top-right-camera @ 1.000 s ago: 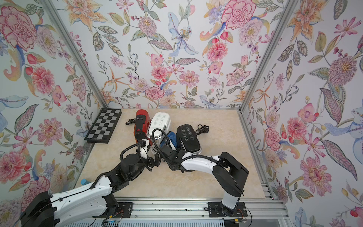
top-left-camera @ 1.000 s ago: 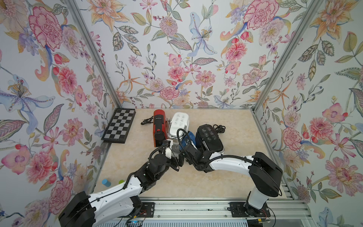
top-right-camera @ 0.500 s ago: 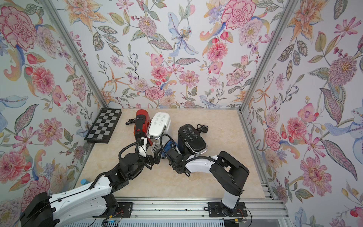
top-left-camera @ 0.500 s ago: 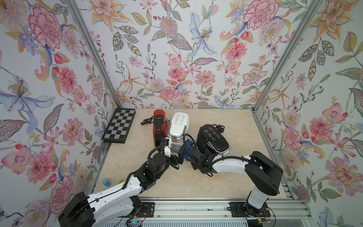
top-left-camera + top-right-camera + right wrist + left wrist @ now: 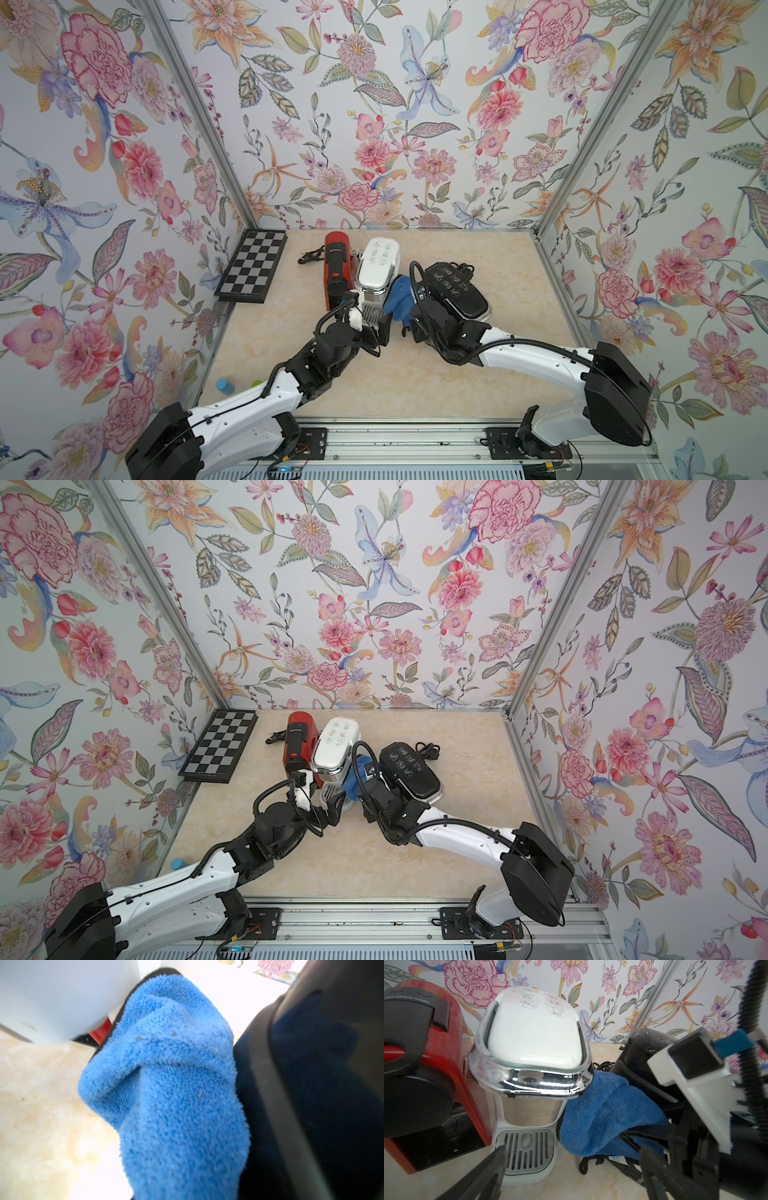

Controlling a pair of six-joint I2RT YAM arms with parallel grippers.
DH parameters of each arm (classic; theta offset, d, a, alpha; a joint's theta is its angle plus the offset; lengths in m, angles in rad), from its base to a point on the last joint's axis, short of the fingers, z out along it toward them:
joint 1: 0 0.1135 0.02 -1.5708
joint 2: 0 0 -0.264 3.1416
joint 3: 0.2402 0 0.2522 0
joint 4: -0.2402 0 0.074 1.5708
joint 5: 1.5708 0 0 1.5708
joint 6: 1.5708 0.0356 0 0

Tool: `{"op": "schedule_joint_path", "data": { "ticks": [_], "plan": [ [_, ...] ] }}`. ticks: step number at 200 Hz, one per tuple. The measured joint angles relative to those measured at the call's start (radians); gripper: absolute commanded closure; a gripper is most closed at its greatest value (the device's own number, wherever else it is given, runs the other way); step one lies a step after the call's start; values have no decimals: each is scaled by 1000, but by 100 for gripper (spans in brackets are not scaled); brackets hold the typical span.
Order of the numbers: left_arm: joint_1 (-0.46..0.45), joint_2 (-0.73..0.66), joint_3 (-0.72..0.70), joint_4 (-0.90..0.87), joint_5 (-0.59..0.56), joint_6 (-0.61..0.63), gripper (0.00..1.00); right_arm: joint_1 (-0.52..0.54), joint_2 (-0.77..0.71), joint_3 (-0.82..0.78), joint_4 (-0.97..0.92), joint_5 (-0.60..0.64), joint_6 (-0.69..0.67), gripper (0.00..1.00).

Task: Wipe the surface of a coffee machine
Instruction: Wipe the dirt from the surface of the coffee machine.

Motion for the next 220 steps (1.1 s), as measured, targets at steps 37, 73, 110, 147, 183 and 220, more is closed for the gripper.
{"op": "schedule_joint_path", "data": {
  "ticks": [37,73,110,147,183,220],
  "plan": [
    [0,27,9,22,6,0,1,1,-59,-4,-5,17,-2,69],
    [0,53,17,45,11,-6,1,5,-44,-87,0,6,41,69],
    [0,60,17,52,11,-8,1,3,15,-192,20,-22,92,69],
    [0,60,17,53,11,-9,1,-21,82,-233,48,-63,104,69],
    [0,60,17,53,11,-15,1,-29,111,-233,71,-89,107,68],
    [0,58,17,53,11,-15,1,-38,5,-228,48,-97,91,68]
  ]
}}
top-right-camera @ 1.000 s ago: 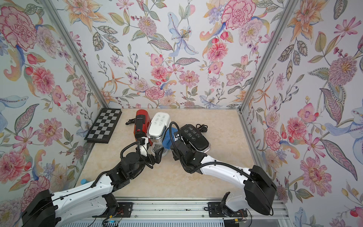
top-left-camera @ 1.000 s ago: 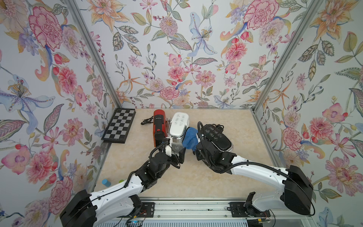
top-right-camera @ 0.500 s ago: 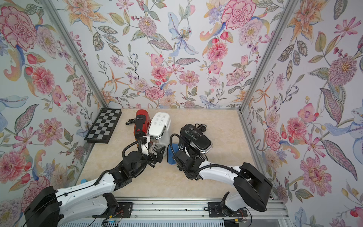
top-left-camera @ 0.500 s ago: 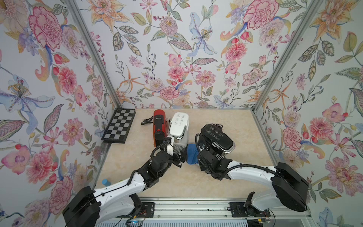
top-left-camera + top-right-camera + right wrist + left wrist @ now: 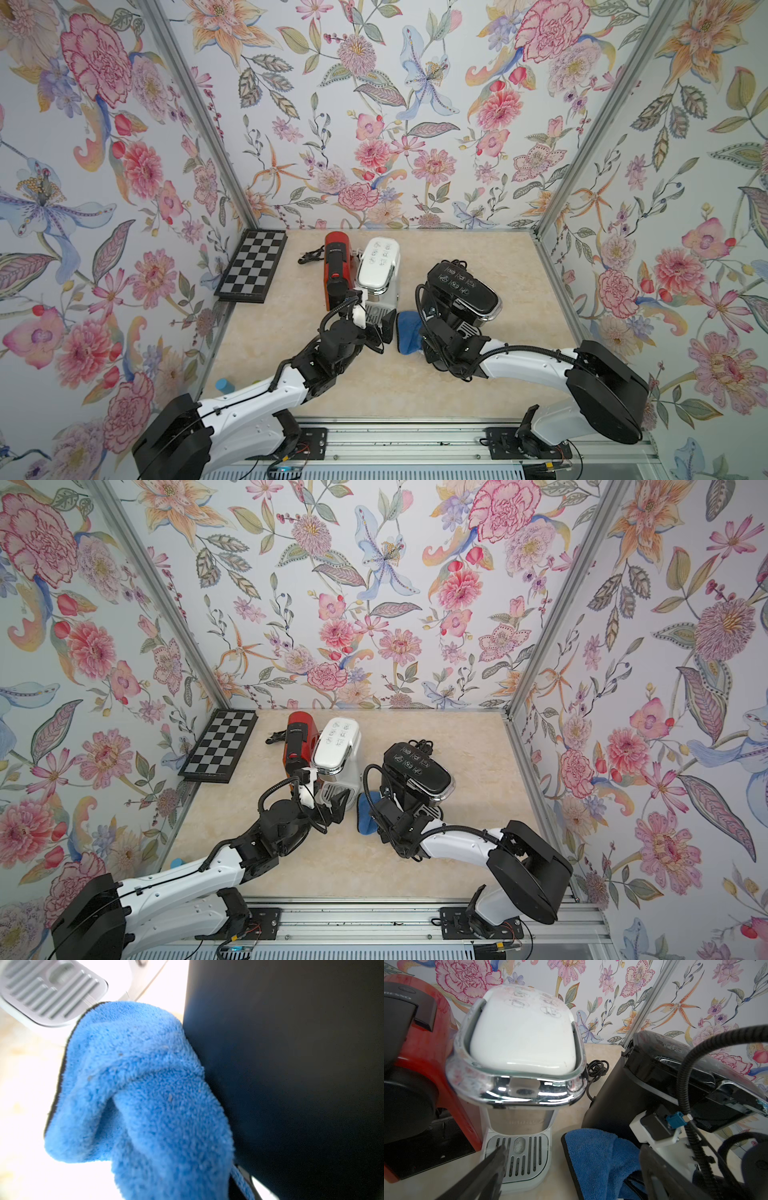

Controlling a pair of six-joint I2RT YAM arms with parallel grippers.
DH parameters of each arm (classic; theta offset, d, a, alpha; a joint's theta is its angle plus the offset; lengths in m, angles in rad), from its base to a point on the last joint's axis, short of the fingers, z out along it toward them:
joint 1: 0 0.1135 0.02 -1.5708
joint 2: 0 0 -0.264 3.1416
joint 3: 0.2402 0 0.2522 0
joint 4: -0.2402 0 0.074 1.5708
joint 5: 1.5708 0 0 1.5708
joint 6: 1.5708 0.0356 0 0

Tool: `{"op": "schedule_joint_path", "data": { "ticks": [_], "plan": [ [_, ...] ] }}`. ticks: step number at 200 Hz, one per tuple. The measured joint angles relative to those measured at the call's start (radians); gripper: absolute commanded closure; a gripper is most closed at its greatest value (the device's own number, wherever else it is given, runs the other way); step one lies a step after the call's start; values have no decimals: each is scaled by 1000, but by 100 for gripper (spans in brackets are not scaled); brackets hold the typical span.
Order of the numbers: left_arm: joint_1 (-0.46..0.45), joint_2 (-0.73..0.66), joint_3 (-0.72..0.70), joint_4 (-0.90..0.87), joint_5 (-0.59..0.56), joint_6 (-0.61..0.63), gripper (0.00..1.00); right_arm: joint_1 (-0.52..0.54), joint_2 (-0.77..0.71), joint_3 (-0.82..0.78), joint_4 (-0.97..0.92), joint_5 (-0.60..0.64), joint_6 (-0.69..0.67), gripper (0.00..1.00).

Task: Wipe the surface of a coffee machine
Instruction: Wipe the dirt from the surface of the coffee machine.

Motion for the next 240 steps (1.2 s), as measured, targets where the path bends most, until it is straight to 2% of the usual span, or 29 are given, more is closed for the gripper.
{"op": "schedule_joint_path", "data": {
  "ticks": [26,52,93,165,211,240],
  "plan": [
    [0,0,0,3,1,-2,1,-14,-115,40,-11,7,-14,68],
    [0,8,0,27,9,-8,1,-13,-163,96,-7,32,-26,68],
    [0,27,0,42,26,-8,1,-9,-116,100,16,49,-32,67],
    [-1,48,1,61,27,-8,1,14,-9,-74,31,55,-10,68],
    [-2,79,5,68,42,-8,1,15,-6,-43,22,63,-11,67],
    [-5,78,8,68,46,-9,1,15,-87,32,-3,91,-32,66]
  ]
}}
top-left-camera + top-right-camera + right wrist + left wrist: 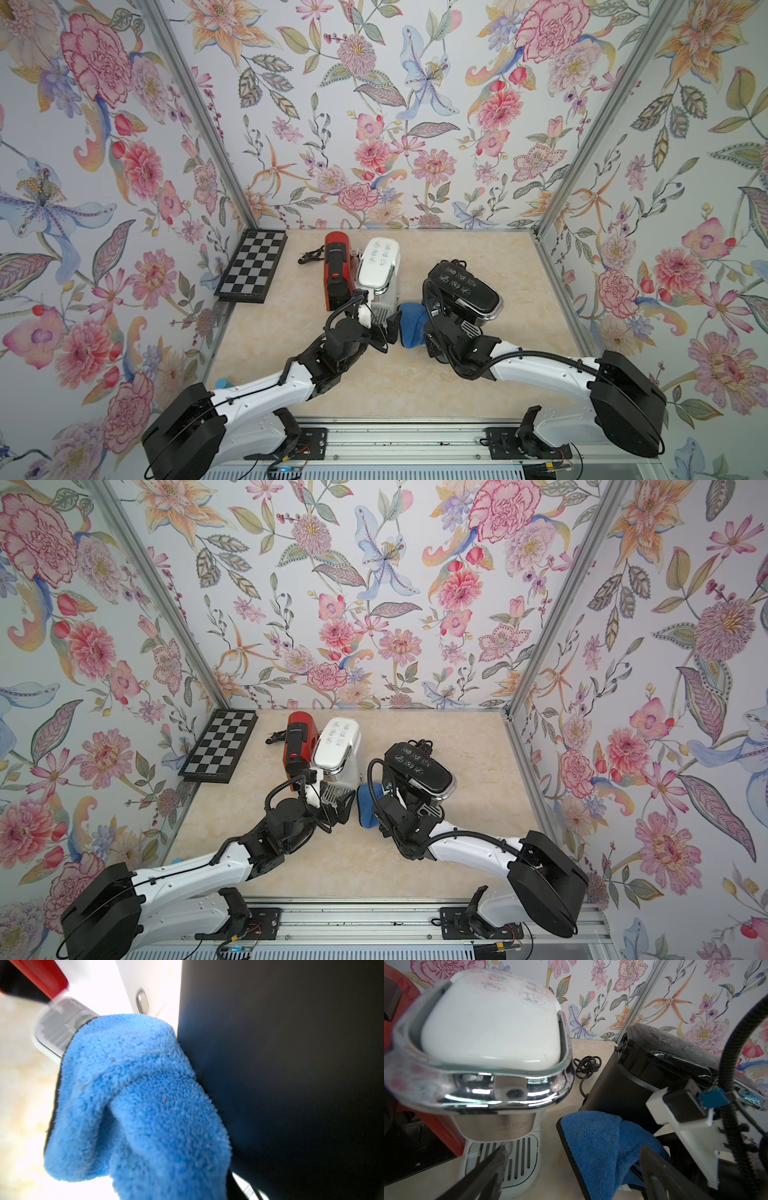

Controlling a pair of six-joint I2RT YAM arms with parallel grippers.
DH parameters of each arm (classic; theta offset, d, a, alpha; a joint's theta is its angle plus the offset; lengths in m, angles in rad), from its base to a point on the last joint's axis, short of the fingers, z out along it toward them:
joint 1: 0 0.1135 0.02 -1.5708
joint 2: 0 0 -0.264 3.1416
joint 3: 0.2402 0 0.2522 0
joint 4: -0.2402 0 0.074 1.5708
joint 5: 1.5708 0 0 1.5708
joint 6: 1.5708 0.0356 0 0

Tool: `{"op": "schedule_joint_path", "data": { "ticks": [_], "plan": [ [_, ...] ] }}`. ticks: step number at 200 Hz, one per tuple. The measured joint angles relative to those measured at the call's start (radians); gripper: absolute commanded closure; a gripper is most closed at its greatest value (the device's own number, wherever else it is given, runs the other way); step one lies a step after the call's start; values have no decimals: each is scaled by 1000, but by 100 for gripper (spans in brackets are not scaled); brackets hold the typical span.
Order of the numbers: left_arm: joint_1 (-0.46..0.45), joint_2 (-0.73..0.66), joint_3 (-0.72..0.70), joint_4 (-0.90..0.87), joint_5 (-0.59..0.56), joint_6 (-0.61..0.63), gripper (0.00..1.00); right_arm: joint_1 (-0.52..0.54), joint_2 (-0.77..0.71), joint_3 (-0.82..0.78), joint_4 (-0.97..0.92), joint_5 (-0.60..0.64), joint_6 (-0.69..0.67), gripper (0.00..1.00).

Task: Wipe the surface of a coffee machine
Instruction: Wipe the dirt from the surface of the coffee machine.

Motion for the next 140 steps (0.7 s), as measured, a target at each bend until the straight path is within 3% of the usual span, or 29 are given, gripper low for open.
{"op": "schedule_joint_path", "data": {
  "ticks": [44,140],
  "plan": [
    [-3,0,0,10,0,-10,1,0,-108,97,-2,39,-71,66],
    [-3,43,6,39,7,-14,1,-46,-187,179,-32,87,-213,67]
  ]
}}
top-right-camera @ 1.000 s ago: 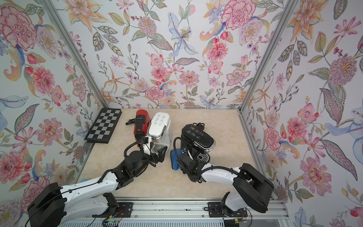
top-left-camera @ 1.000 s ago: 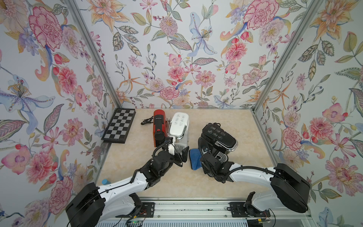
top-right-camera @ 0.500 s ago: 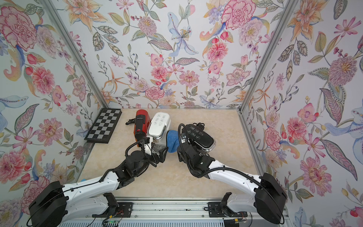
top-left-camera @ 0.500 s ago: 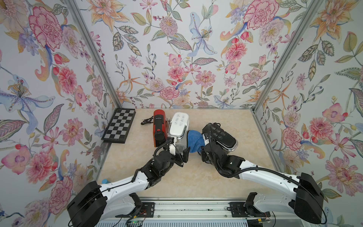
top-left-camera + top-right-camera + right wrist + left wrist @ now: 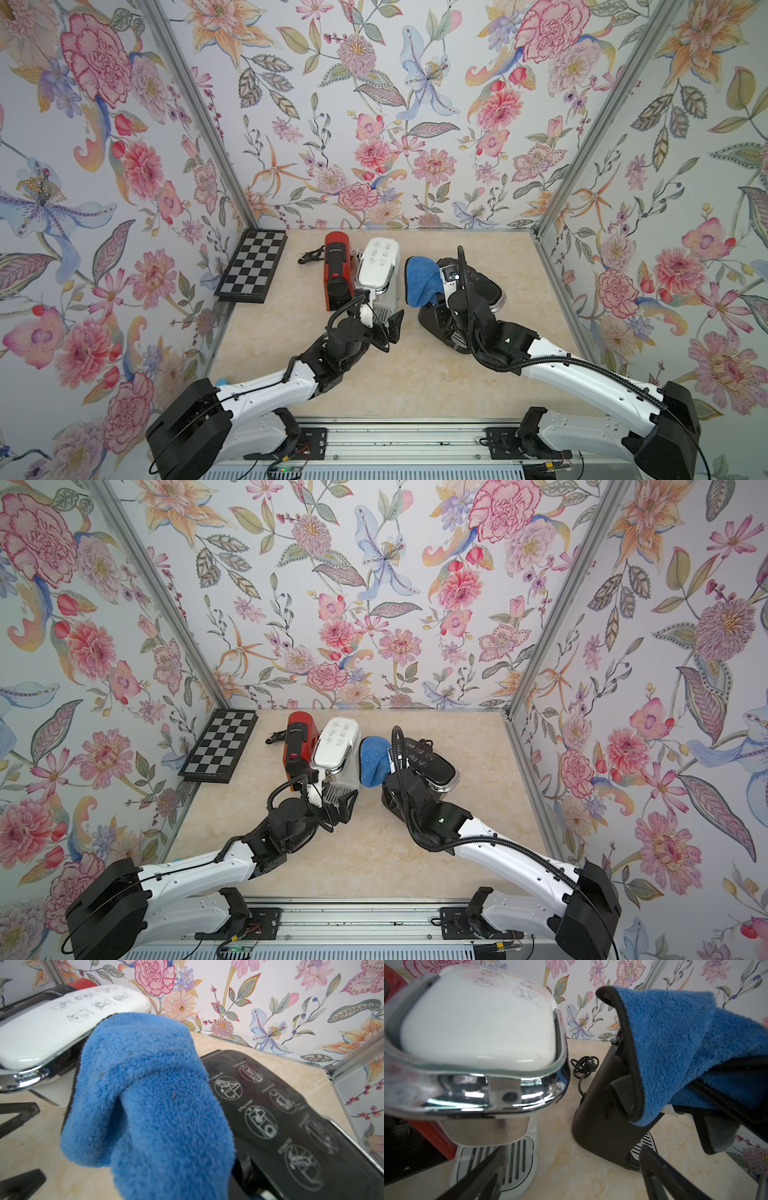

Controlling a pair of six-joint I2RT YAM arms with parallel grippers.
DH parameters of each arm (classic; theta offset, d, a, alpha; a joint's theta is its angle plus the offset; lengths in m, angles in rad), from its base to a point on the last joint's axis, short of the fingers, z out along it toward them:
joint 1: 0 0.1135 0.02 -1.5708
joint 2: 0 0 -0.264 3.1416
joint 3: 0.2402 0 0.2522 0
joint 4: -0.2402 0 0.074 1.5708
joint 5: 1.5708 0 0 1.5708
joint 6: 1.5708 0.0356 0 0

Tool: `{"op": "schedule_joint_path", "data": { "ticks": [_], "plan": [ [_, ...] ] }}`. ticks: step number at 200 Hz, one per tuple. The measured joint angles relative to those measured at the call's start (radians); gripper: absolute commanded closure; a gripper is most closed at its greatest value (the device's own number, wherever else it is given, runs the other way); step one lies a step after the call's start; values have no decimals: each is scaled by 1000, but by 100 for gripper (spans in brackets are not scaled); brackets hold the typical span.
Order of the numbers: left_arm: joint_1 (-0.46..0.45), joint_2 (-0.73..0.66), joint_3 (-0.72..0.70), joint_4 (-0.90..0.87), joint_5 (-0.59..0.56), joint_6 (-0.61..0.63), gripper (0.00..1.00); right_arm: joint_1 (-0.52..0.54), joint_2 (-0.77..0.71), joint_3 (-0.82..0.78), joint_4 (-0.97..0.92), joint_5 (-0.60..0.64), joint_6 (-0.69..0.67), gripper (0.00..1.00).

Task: Wipe the surface of a coffee machine
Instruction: Wipe the dirt from the surface of the coffee machine, then move the coffee machine to the center of the board.

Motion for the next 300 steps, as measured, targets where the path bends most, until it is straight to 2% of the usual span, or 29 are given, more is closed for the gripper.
{"op": "schedule_joint_path", "data": {
  "ticks": [68,111,141,202,245,300],
  "plan": [
    [-13,60,34,13,4,-13,1,-18,-5,31,21,-38,-29,66],
    [-44,166,91,42,19,-30,1,-197,-43,30,19,-148,-28,66],
    [-87,275,167,59,31,-42,4,-337,-103,9,6,-180,-13,66],
    [-149,487,295,69,38,-84,3,-530,-194,-73,-19,-286,31,66],
    [-154,591,452,-40,-7,-85,2,-600,-209,-116,18,-352,58,66],
    [-120,734,604,-80,-21,-70,3,-634,-229,-143,43,-421,65,66]
  ]
}}
